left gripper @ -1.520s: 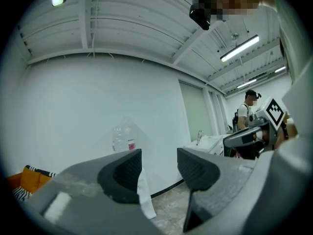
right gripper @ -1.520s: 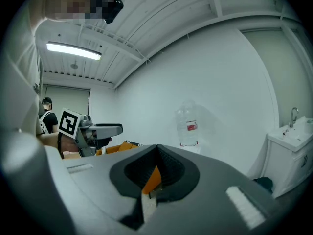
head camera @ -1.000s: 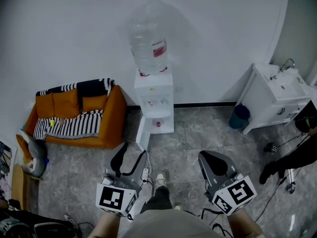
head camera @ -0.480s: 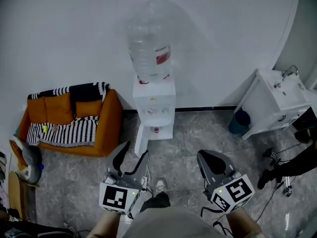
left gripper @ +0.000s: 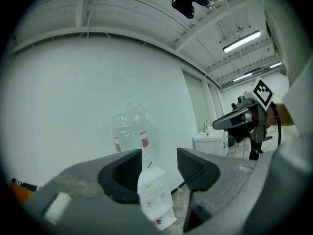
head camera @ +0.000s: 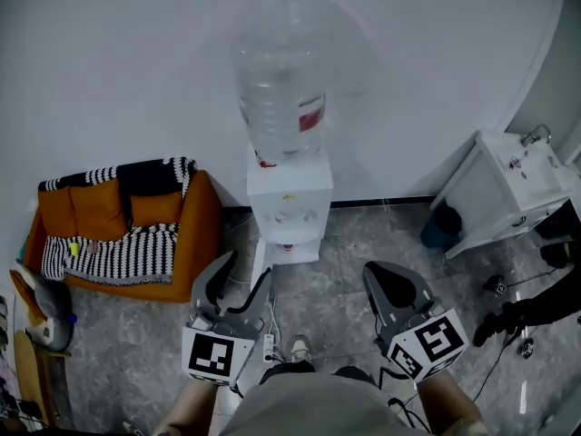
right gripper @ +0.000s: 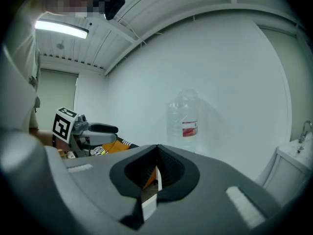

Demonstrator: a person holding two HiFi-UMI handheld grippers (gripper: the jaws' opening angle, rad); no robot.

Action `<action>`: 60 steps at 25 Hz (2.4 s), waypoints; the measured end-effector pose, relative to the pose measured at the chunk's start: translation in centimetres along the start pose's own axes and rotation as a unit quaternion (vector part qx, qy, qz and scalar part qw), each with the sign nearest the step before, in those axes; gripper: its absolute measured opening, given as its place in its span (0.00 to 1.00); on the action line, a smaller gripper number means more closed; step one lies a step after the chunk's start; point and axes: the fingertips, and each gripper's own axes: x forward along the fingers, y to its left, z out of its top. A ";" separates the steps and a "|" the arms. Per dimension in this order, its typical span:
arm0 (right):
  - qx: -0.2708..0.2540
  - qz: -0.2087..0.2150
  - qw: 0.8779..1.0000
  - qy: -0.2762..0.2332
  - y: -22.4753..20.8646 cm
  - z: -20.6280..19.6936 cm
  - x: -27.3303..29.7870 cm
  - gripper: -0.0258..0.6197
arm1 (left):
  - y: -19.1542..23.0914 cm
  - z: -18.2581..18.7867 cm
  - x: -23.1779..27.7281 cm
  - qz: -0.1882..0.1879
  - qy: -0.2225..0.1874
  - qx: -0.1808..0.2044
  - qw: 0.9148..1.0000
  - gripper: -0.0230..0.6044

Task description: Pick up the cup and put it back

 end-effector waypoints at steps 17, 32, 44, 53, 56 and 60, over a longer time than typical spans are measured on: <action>-0.009 0.003 1.000 0.004 -4.9 1.1 6.9 0.04 | 4.4 -1.3 4.4 0.025 0.014 -0.007 1.000 0.39; -0.029 0.117 0.993 0.009 -12.7 1.3 11.0 0.04 | 3.1 -0.7 10.5 0.128 0.039 -0.019 0.991 0.39; -0.031 0.171 0.985 0.004 -16.1 -1.5 15.9 0.04 | 2.2 -4.4 15.1 0.165 0.056 -0.024 0.984 0.39; -0.028 0.154 0.987 -0.035 -16.6 -7.5 20.5 0.04 | 3.9 -12.8 17.4 0.151 0.058 -0.014 0.987 0.39; -0.019 0.140 0.989 -0.053 -16.9 -9.8 21.4 0.04 | 4.1 -16.3 18.0 0.144 0.055 -0.012 0.988 0.39; -0.021 0.140 0.988 -0.057 -17.0 -14.3 22.8 0.04 | 4.1 -21.2 19.1 0.136 0.056 -0.006 0.989 0.39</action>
